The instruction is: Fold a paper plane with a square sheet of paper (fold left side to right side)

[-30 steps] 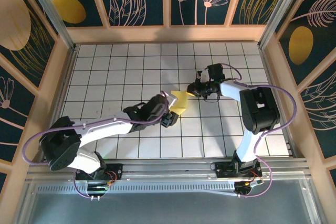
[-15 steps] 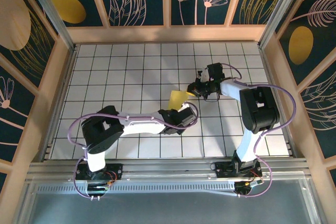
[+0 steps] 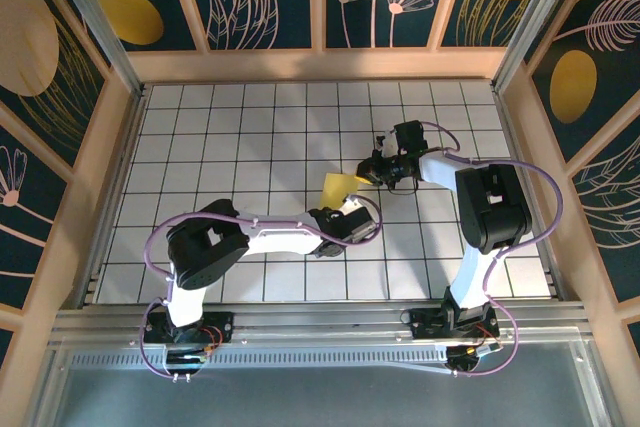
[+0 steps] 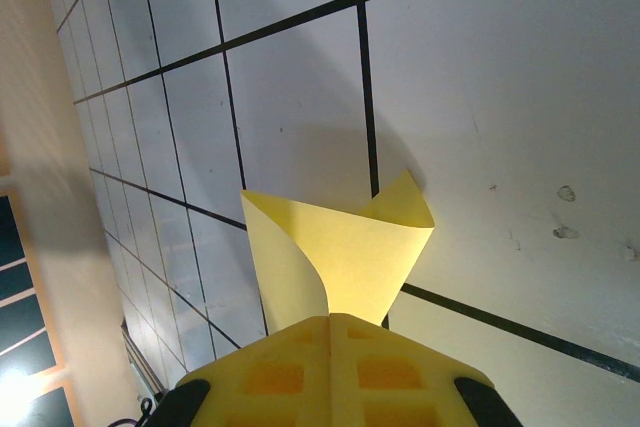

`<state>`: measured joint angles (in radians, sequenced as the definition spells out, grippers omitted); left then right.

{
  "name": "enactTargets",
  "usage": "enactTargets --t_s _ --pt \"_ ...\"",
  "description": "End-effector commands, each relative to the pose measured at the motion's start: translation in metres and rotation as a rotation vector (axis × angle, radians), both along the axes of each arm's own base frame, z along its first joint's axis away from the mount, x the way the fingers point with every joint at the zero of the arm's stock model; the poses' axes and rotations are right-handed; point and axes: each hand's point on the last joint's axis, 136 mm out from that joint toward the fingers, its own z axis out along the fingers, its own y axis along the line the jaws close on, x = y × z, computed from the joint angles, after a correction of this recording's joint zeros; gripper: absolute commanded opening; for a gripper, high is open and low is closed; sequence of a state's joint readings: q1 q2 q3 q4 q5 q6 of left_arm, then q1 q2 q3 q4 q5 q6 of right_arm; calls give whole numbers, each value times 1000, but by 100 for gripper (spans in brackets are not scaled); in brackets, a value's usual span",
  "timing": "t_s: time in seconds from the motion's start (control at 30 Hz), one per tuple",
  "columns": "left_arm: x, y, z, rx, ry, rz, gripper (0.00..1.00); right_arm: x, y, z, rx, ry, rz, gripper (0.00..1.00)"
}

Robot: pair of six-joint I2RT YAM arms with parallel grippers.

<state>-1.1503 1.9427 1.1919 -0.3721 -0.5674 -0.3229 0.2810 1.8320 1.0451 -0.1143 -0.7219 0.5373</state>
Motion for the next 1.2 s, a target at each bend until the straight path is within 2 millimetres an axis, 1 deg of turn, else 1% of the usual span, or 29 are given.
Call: enactTargets --t_s 0.0,0.17,0.3,0.4,0.43,0.5,0.6,0.63,0.73,0.8,0.87,0.97,1.03,1.17 --pt "3 7 -3 48 -19 15 29 5 -2 -1 -16 1 -5 0" --pt "4 8 -2 46 -26 21 14 5 -3 -1 -21 -1 0 0" --pt "4 9 0 36 -33 30 4 5 -5 0 -32 -10 0 0" --pt "3 10 2 20 -34 34 0 6 -8 2 -35 -21 -3 0" --pt "2 8 3 10 -27 32 0 7 -9 4 -35 -28 -5 0" --pt "0 5 3 -10 -10 20 0 10 -14 10 -41 -50 -13 6" --pt "-4 -2 3 -60 39 -2 0 16 -32 21 -85 -105 -50 23" --pt "-5 -5 2 -86 66 -7 0 18 -41 26 -104 -123 -71 28" --pt "-7 -11 3 -173 149 -22 0 20 -73 35 -160 -170 -147 38" --pt "-9 -16 5 -244 214 -30 0 19 -93 41 -188 -200 -192 42" --pt "-10 -23 9 -342 301 -40 0 15 -106 46 -217 -235 -214 45" --pt "-12 -32 11 -453 409 -53 0 8 -114 48 -236 -274 -224 48" --pt "-14 -37 11 -520 474 -60 0 2 -113 49 -226 -295 -219 49" --pt "-11 -45 10 -661 584 -26 0 -9 -109 47 -193 -316 -211 51"
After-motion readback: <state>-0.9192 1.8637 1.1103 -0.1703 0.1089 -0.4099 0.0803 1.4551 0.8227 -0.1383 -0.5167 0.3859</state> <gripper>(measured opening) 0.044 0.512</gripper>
